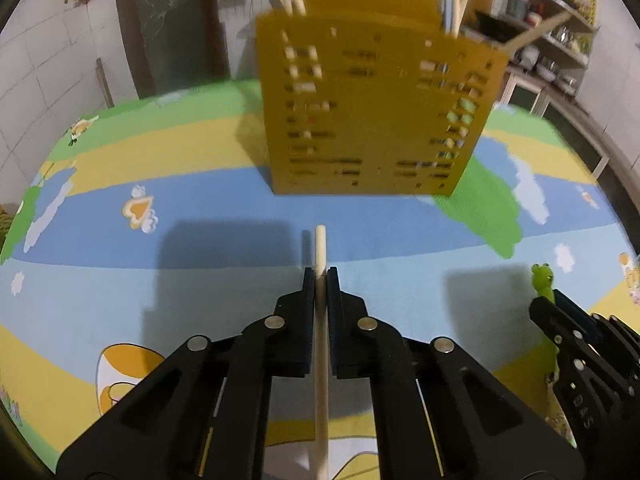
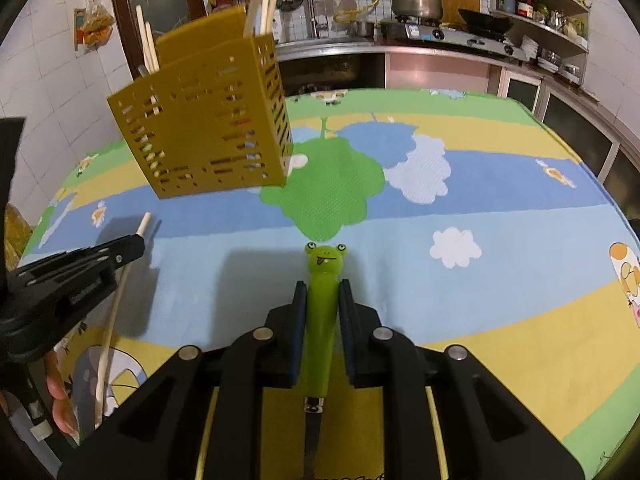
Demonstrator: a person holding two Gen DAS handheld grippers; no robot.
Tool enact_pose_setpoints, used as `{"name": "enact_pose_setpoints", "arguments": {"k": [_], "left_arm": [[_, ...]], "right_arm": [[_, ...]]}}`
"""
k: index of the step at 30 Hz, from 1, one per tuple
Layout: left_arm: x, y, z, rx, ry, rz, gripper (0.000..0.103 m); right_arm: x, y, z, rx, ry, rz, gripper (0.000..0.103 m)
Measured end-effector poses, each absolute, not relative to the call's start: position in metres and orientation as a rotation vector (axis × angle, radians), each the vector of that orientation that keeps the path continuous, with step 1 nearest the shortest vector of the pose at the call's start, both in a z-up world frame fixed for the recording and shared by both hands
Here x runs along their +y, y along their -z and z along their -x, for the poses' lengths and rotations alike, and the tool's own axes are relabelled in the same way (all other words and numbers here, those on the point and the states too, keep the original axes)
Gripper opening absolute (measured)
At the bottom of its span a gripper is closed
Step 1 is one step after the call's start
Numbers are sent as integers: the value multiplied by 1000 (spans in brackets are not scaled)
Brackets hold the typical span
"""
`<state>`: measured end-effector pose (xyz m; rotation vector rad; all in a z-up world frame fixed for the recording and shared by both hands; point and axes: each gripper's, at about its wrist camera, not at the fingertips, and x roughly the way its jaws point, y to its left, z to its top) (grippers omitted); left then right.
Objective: Organize utensils
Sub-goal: 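Lift the frog fork and chopstick and carry them over the yellow holder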
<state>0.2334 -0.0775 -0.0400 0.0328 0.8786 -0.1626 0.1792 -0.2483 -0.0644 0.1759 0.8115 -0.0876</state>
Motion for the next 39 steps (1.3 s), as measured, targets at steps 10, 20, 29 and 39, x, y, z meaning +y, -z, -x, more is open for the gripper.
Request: {"name": "enact_pose_setpoints", "arguments": {"k": [10, 20, 29, 39], "left_arm": [[-49, -19, -187, 651, 189, 7, 5], [-24, -47, -146, 501, 204, 41, 4], [-19, -98, -150, 378, 234, 71, 4], [-34, -199, -207, 122, 222, 105, 4]], "right_arm": [[-241, 22, -154, 618, 84, -176, 16], [-228, 1, -127, 477, 107, -151, 16], [-225, -46, -133, 356, 92, -162, 16], [-213, -147, -194, 162, 60, -114, 16]]}}
